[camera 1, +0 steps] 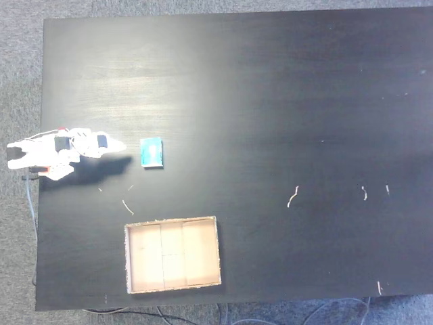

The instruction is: Pick the green block and drop it in the box on the right.

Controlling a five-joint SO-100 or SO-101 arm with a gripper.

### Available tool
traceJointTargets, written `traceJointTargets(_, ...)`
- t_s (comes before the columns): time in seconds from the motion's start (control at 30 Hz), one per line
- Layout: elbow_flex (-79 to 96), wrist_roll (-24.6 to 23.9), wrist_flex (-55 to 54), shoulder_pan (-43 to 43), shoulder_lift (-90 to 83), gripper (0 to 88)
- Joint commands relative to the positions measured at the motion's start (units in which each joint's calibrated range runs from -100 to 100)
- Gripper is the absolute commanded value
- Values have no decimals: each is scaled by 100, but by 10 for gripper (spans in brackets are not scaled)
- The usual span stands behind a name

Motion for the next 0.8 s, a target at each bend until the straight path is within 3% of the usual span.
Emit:
traceJointTargets(0.0, 142, 5, -16, 48, -39, 1)
traceJointTargets(0.77, 142, -10, 17, 48, -39, 1)
